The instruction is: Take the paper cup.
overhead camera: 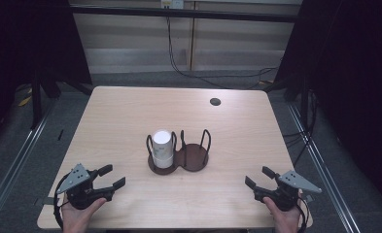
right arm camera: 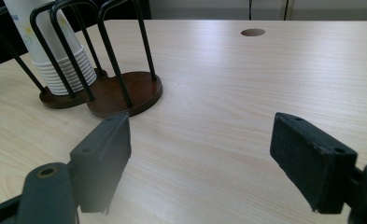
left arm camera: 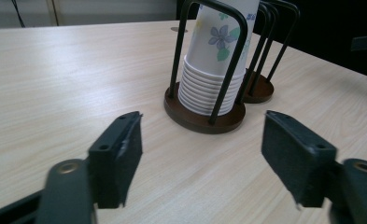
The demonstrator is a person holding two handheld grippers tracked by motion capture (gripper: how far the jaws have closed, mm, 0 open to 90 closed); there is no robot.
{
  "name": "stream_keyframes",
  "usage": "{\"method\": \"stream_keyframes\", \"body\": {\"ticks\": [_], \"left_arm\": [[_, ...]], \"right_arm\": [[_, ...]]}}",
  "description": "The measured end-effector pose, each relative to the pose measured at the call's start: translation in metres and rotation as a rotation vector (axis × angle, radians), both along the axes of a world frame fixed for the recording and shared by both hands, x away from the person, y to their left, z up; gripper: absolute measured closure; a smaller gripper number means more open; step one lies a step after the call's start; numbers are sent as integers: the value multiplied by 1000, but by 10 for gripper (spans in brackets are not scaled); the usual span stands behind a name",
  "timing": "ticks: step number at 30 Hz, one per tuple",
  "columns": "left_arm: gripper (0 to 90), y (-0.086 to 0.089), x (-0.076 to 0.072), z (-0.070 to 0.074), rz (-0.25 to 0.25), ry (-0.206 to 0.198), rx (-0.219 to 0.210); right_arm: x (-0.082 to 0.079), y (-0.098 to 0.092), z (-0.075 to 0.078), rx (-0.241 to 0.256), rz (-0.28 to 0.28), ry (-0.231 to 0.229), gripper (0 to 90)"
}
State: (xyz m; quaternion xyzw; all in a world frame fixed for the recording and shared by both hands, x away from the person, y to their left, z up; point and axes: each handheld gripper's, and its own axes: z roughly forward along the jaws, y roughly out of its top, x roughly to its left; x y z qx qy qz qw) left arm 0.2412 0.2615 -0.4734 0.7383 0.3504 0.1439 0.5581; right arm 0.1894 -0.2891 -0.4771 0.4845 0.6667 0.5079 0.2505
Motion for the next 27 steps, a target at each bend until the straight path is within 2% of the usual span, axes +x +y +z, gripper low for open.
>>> {"method": "stream_keyframes", "body": {"ticks": [1,5,9,11,16,18,19,20,23,24,27], "left_arm": [[309,-1,1,0,-3,0,-7],[309,-3,2,0,-5,-5,13],[332,-8,0,2,-39,4,6],[349,-14,-2,4,-67,-10,33],[350,-18,-4,9,-106,5,21],[355,-18,-4,11,-106,7,24],[355,-18,-4,13,-107,4,12],[355,-18,-3,17,-90,-4,14],[350,-19,-1,22,-101,-16,25],[349,-21,1,27,-82,-20,44],[340,-22,1,30,-97,-36,44]], "right_arm": [[0,0,0,0,0,-2,199],[-1,0,0,7,3,-3,200],[-2,-2,0,10,4,-3,201],[-3,-2,0,15,4,-6,201],[-3,-1,1,11,14,-7,200],[-3,0,1,10,16,-10,200],[-3,0,1,6,20,-12,200],[-3,2,0,7,21,-3,201],[-3,2,0,23,27,-4,203],[-3,2,0,14,25,-5,202],[-3,2,0,15,27,-3,202]]}}
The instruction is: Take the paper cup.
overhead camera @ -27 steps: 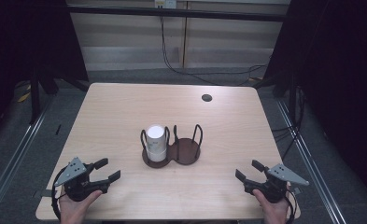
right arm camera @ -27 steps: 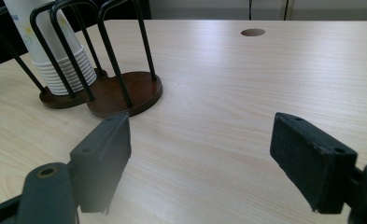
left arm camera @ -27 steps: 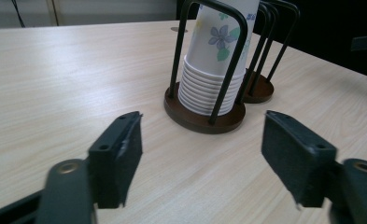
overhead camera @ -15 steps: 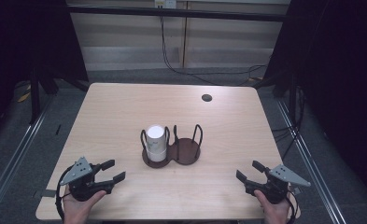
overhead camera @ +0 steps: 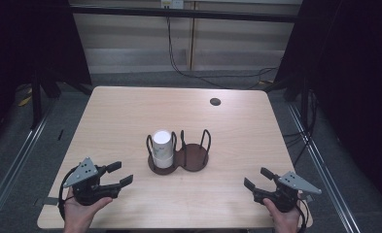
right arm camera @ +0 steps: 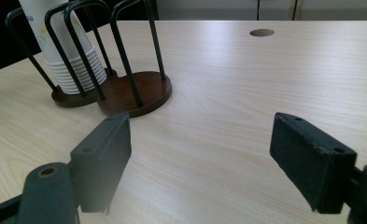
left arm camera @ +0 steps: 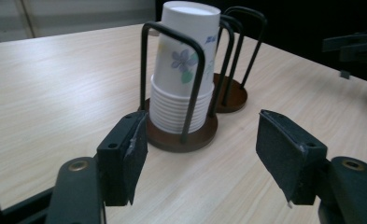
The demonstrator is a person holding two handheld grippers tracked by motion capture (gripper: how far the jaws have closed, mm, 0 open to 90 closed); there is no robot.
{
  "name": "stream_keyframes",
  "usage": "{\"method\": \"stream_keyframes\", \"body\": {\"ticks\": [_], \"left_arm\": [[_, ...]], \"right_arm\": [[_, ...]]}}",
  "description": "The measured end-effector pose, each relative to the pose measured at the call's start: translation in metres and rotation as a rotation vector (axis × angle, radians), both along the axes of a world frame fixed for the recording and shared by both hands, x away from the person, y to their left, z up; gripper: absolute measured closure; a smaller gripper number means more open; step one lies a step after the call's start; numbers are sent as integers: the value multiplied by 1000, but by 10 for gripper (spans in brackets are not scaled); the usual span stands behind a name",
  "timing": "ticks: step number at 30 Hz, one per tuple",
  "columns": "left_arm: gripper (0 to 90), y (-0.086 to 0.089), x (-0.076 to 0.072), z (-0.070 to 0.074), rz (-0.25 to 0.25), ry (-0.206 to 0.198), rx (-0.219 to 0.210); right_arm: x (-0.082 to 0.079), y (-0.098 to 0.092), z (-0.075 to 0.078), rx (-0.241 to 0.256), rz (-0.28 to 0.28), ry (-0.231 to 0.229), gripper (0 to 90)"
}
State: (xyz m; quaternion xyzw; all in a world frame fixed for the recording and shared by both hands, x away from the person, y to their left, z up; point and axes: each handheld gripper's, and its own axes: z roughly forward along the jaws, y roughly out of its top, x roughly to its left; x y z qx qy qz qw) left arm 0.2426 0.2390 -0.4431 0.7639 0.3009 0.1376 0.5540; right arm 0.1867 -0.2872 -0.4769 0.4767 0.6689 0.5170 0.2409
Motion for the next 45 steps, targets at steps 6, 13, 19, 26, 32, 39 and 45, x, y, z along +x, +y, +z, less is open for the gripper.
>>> {"method": "stream_keyframes", "body": {"ticks": [6,13,19,26,32,39,45], "left_arm": [[358,1,5,11,-47,37,14],[371,-6,15,35,-65,36,28],[385,-16,23,47,-68,37,34],[356,-28,33,56,-68,24,58],[357,-37,44,59,-67,28,82],[348,-54,55,68,-88,40,138],[337,-65,64,79,-101,55,168]], "right_arm": [[-1,1,1,-7,5,-6,214],[2,4,0,-13,17,-1,221],[2,4,0,-12,22,-1,220],[2,4,0,-11,25,1,217],[2,4,0,-14,24,3,216],[2,5,0,-13,29,7,214],[3,5,0,-17,34,9,212]]}}
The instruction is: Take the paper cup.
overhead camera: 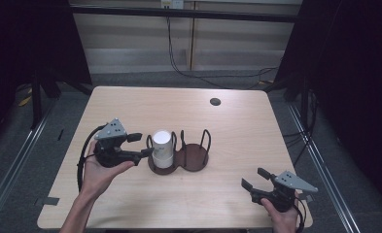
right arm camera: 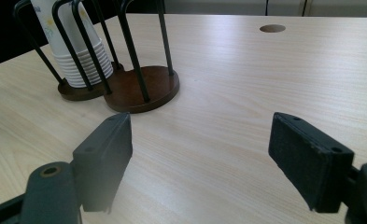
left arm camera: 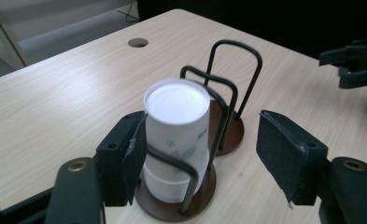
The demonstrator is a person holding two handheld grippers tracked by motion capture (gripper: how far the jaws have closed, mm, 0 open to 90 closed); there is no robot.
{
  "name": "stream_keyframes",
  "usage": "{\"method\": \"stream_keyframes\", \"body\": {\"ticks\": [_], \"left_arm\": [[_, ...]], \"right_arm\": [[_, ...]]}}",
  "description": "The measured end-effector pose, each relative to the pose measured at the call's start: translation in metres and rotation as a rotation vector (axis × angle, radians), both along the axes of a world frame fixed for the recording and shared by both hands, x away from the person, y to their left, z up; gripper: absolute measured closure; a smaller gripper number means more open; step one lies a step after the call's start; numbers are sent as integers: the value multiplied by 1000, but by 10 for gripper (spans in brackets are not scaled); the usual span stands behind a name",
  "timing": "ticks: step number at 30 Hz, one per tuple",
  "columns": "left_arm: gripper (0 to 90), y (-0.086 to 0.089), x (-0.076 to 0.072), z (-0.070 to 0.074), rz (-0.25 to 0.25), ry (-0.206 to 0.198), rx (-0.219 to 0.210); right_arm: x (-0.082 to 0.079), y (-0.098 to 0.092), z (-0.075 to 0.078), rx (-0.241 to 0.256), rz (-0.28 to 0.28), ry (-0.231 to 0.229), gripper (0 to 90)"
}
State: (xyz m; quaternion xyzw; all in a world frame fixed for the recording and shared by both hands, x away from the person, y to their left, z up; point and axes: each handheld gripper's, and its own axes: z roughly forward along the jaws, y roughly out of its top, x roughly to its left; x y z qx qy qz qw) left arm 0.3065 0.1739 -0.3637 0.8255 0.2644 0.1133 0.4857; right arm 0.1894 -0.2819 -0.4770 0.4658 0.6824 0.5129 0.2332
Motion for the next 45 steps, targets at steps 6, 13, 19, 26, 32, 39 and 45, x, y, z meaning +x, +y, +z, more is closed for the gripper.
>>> {"method": "stream_keyframes", "body": {"ticks": [6,13,19,26,32,39,45], "left_arm": [[333,-16,7,10,-26,31,63],[339,-24,15,14,-28,45,123],[325,-32,19,19,-33,43,172],[248,-42,34,16,-32,74,247],[228,-52,39,12,-43,78,304],[274,-60,47,5,-39,88,338],[305,-67,48,2,-39,84,370]], "right_arm": [[0,0,0,7,-3,-1,210],[-1,0,1,5,2,-1,207],[-1,-2,1,5,-10,-4,204],[-1,-2,0,5,-7,-1,203],[-1,-2,0,5,-2,-1,202],[-1,-3,0,6,2,1,201],[-1,-2,0,7,9,8,199]]}}
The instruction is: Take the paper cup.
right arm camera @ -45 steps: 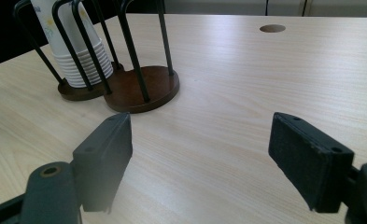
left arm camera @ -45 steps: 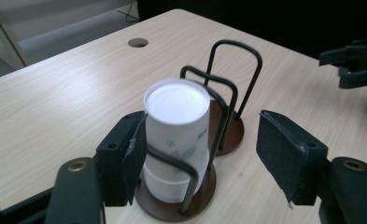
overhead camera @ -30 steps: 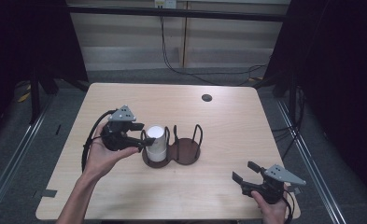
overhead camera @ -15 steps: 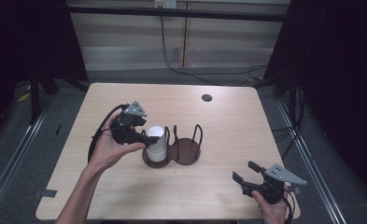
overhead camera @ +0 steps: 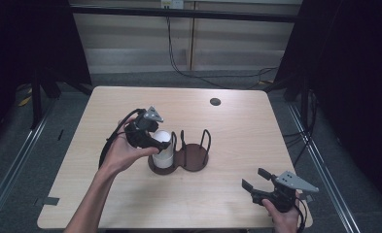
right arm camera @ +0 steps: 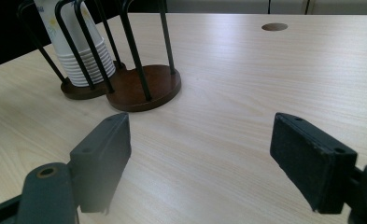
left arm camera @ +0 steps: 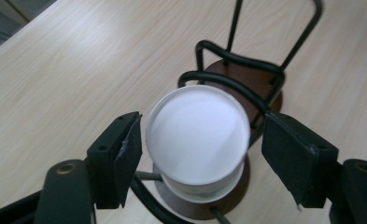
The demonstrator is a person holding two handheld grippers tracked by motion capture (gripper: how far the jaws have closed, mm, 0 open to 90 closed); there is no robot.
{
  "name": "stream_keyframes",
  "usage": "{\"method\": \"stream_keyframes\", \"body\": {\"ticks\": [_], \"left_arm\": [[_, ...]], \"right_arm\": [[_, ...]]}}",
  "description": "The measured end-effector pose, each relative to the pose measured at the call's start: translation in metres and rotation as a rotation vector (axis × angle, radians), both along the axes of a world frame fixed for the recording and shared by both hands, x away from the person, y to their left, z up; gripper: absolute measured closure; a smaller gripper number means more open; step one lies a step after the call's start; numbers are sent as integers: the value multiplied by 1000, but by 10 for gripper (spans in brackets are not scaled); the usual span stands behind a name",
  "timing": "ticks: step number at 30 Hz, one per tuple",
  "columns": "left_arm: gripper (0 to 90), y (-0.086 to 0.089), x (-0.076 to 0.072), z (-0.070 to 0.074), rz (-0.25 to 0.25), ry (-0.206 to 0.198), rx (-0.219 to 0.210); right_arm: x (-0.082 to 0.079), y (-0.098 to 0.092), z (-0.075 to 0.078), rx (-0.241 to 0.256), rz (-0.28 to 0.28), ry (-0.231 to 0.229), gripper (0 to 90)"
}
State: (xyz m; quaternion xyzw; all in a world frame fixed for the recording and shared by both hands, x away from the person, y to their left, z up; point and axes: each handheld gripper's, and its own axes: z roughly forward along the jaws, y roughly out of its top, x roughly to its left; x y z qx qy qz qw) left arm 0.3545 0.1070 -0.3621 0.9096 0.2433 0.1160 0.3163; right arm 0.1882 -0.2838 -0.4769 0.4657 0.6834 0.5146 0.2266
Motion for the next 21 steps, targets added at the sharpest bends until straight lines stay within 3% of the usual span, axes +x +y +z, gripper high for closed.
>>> {"method": "stream_keyframes", "body": {"ticks": [5,9,11,13,16,17,20,21], "left_arm": [[330,-2,2,1,-18,6,25],[307,-3,8,-3,-24,33,58],[302,-4,9,-4,-23,46,54],[314,-8,11,-4,-32,42,92],[344,-10,15,-1,-50,64,125],[343,-12,16,0,-68,77,157],[341,-14,17,-1,-60,89,153],[341,-15,18,-1,-75,94,180]], "right_arm": [[0,-1,-1,2,1,9,190],[0,-1,-1,3,5,12,189],[0,-1,-1,3,6,12,188],[1,0,-1,4,6,14,188],[0,-1,-1,3,6,13,187],[0,-1,-1,4,5,12,186],[0,-2,-1,6,4,14,185],[0,-2,-1,6,4,14,184]]}}
